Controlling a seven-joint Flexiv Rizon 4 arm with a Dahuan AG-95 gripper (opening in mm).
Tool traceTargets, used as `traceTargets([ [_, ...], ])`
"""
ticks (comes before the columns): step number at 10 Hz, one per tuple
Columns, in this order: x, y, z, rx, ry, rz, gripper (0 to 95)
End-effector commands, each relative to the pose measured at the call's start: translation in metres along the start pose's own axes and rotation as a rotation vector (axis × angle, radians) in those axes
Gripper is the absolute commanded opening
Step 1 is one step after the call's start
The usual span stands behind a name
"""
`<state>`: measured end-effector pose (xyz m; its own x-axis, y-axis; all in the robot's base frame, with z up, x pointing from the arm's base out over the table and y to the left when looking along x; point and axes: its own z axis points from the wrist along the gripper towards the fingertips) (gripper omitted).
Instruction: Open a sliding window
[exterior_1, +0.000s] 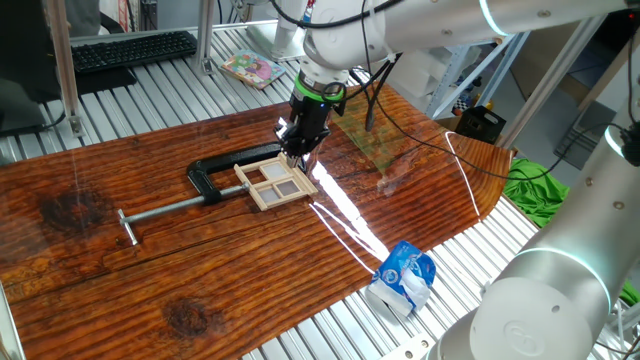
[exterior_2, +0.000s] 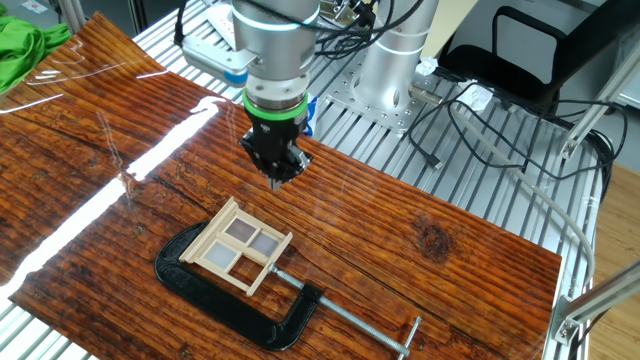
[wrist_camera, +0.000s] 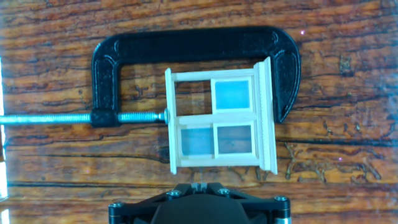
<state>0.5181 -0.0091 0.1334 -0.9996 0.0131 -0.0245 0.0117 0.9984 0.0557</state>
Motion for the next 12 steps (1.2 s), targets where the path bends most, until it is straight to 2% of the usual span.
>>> traceTargets([
  [1,-0.005,-0.002,0.007,-0.002,0.0,-0.012,0.0],
  [12,-0.04,-0.016,0.038,-0.009,-0.004,-0.074,0.0],
])
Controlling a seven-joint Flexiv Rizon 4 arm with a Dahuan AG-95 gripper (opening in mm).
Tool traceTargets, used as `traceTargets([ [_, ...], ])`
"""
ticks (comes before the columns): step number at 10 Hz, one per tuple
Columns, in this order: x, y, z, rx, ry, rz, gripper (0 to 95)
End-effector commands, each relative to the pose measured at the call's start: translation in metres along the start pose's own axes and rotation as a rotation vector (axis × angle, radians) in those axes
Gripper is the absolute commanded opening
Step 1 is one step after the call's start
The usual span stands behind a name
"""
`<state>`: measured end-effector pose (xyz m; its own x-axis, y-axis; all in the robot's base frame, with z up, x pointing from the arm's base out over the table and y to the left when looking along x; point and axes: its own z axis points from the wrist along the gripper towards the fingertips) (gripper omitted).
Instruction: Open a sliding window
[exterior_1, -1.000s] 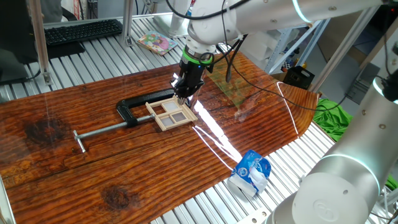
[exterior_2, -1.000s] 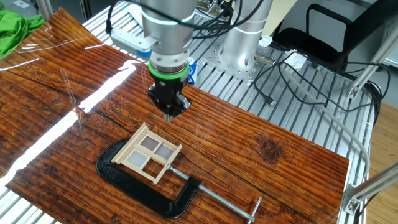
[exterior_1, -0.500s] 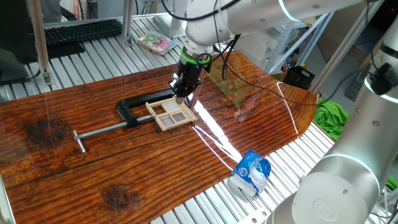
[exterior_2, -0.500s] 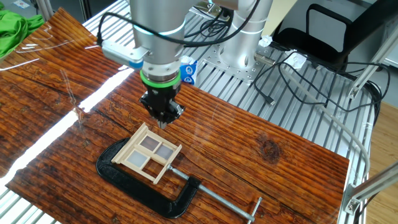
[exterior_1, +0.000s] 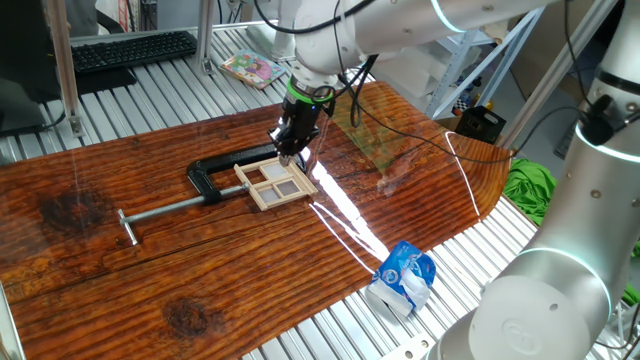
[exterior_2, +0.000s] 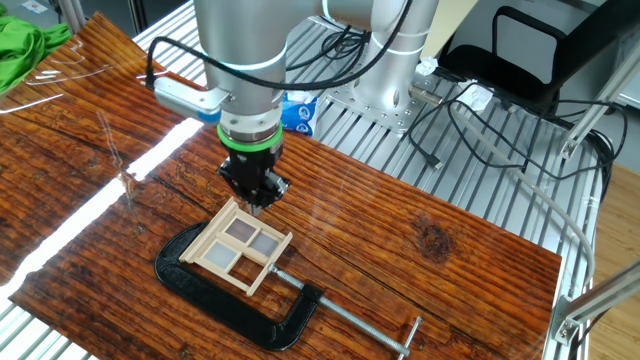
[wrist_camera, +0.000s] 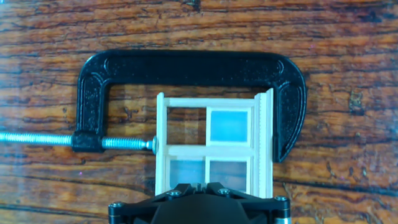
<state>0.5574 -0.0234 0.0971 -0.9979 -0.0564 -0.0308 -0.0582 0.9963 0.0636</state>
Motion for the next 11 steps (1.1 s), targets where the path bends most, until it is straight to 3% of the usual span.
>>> traceTargets([
  [1,-0.003,-0.003,0.006,0.0,-0.005,-0.011,0.0],
  [11,-0.012,-0.012,0.029,0.004,-0.018,-0.02,0.0],
])
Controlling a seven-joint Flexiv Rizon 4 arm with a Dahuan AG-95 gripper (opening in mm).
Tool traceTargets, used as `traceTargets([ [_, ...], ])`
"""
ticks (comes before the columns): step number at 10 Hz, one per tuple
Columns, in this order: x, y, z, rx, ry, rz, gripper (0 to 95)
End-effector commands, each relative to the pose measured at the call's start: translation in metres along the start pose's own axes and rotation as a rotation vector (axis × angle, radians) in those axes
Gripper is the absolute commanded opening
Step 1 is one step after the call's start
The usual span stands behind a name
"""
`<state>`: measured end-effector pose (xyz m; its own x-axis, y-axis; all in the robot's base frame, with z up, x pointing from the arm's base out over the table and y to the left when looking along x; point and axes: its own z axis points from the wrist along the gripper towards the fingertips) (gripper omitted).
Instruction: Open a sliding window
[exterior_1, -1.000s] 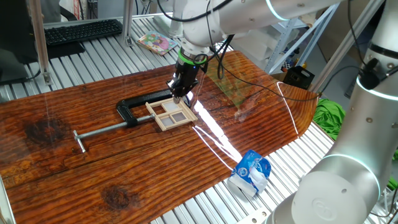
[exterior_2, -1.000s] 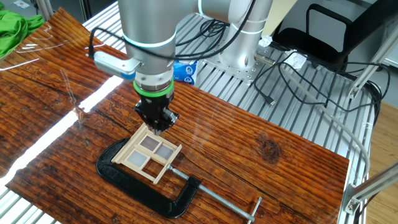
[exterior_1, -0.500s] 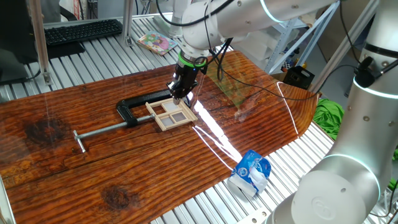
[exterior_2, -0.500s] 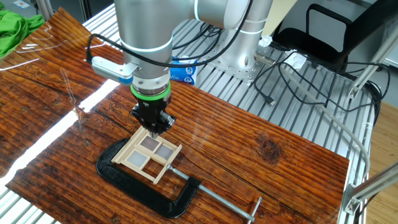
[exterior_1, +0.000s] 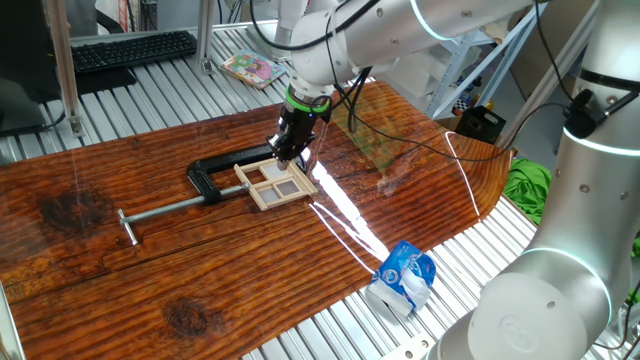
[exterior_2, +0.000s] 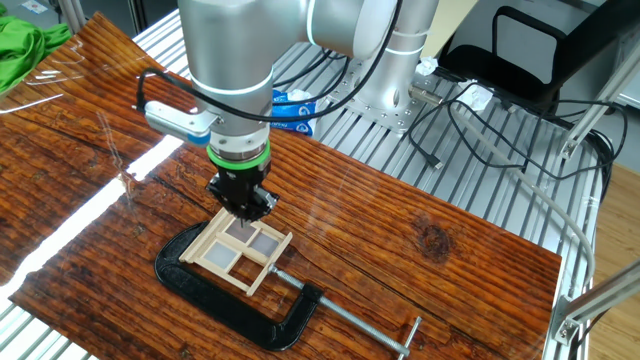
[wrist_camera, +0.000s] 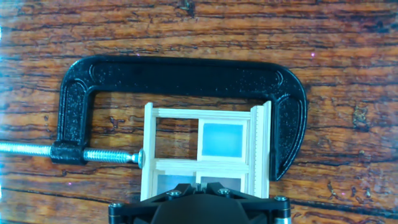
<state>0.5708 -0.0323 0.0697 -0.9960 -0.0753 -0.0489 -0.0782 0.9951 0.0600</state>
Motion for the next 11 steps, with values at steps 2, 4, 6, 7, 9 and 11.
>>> traceTargets([
  [2,0.0,-0.001,0.006,0.002,-0.006,0.001,0.0],
  [4,0.0,-0.002,0.011,0.003,-0.012,0.002,0.0],
  [6,0.0,-0.003,0.015,0.003,-0.013,0.002,0.0],
  [7,0.0,-0.004,0.018,0.003,-0.016,0.002,0.0],
  [9,0.0,-0.005,0.023,0.006,-0.017,0.002,0.0],
  [11,0.001,-0.006,0.026,0.008,-0.019,0.004,0.0],
])
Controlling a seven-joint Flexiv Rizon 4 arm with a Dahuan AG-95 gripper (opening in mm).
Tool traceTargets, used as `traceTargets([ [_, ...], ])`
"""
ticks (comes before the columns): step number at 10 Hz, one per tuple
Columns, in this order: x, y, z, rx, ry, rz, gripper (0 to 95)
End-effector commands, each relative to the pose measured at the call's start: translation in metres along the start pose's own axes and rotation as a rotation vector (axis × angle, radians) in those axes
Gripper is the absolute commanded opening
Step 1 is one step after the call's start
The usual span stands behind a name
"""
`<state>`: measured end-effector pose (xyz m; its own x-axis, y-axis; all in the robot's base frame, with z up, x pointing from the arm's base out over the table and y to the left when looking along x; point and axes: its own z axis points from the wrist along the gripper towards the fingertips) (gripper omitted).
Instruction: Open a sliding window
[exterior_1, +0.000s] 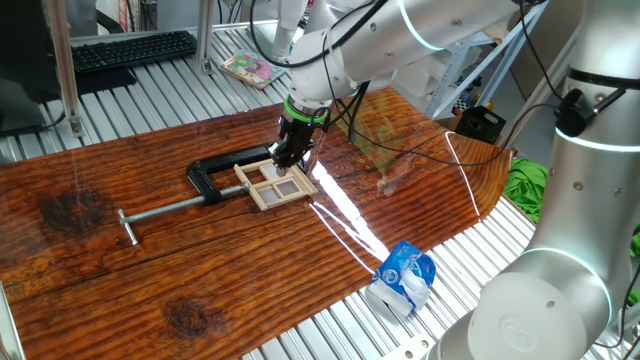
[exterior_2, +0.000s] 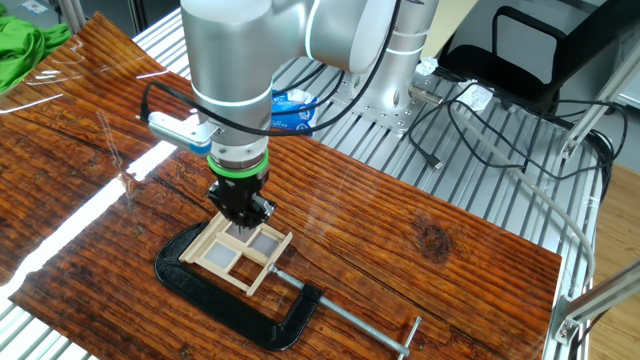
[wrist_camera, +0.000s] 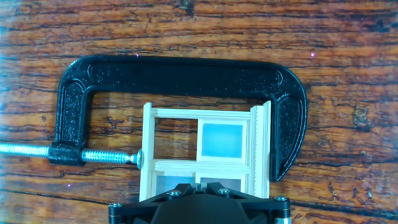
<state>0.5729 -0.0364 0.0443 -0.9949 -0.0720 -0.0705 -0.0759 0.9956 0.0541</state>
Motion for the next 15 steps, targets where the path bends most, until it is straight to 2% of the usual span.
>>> traceTargets([
  [1,0.0011,-0.0005,0.0018,0.002,0.002,0.002,0.0],
  [5,0.0016,-0.003,0.0106,0.003,-0.003,0.006,0.0],
  [10,0.0014,-0.0033,0.0105,0.006,0.005,0.024,0.0],
  [11,0.0014,-0.0033,0.0105,0.005,0.031,0.051,0.0],
  [15,0.0012,-0.0033,0.0104,0.002,0.029,0.087,0.0],
])
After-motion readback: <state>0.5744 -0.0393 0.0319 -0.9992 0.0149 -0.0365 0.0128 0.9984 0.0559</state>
